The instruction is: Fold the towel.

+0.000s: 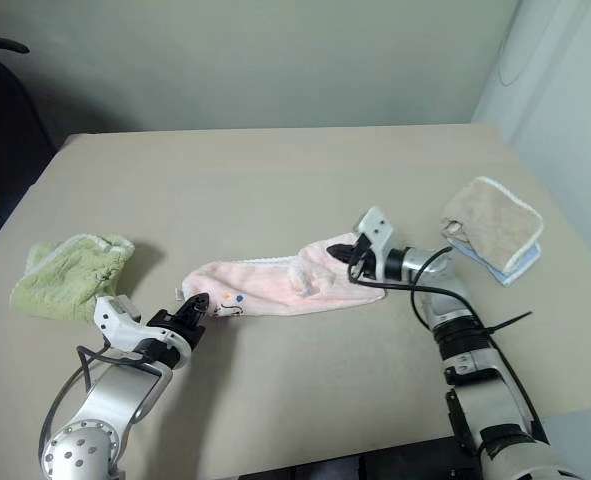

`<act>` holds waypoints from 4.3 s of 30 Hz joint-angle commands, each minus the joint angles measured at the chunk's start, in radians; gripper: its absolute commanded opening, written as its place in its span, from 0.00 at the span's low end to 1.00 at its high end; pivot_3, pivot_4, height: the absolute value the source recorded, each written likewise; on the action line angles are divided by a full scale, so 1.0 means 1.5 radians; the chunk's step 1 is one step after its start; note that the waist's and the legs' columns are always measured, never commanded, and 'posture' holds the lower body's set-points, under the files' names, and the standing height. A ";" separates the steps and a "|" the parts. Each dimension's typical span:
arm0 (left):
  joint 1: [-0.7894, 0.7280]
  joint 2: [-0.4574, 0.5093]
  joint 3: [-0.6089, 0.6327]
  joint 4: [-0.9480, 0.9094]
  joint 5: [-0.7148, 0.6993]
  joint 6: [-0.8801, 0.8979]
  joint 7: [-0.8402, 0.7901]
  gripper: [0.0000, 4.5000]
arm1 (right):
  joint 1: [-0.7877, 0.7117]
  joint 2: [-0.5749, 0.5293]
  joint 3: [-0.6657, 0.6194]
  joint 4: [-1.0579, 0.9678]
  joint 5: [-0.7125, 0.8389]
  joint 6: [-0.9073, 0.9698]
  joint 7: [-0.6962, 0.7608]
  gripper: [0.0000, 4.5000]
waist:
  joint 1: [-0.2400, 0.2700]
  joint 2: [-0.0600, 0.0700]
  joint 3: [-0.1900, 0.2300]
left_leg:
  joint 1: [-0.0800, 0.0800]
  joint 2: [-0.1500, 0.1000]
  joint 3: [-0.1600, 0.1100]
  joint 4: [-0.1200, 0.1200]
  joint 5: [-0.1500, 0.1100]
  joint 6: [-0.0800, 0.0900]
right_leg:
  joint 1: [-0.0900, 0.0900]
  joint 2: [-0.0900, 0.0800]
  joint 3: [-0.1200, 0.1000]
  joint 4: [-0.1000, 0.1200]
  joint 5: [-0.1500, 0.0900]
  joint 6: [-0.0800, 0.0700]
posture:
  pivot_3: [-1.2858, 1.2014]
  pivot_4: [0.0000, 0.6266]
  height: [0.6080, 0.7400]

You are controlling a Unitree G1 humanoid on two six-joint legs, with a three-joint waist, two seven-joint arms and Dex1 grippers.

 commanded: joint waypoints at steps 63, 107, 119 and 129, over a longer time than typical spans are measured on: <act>-0.466 0.075 -0.412 0.501 0.793 -0.017 -0.759 0.01 | 0.081 -0.049 0.064 0.007 0.005 0.065 -0.091 0.00 | 0.001 -0.004 0.000 | -0.009 0.000 -0.004 0.011 -0.002 0.005 | -0.008 -0.003 0.004 0.001 0.005 0.011 | 0.52 0.24 1.00; -0.476 -0.104 -0.055 0.471 0.325 0.398 -0.439 0.73 | 0.127 -0.087 -0.080 -0.203 0.101 0.098 -0.135 0.00 | 0.009 -0.004 0.000 | -0.005 -0.002 -0.002 0.012 0.000 0.003 | -0.003 -0.004 0.004 0.000 0.005 0.013 | 0.52 0.24 1.00; -0.481 -0.137 0.048 0.389 0.277 0.361 -0.396 0.00 | 0.102 -0.078 -0.106 -0.183 0.106 0.081 -0.165 0.00 | 0.006 -0.004 0.000 | -0.005 -0.001 -0.002 0.011 0.000 0.003 | -0.004 -0.003 0.005 0.000 0.005 0.014 | 0.52 0.24 1.00; -0.582 0.134 0.342 0.325 0.149 0.236 -0.205 0.00 | 0.071 -0.080 -0.128 -0.120 0.096 0.049 -0.176 0.00 | -0.014 -0.005 0.001 | -0.005 -0.001 -0.002 0.010 0.000 0.003 | -0.007 -0.002 0.006 -0.001 0.005 0.013 | 0.52 0.24 1.00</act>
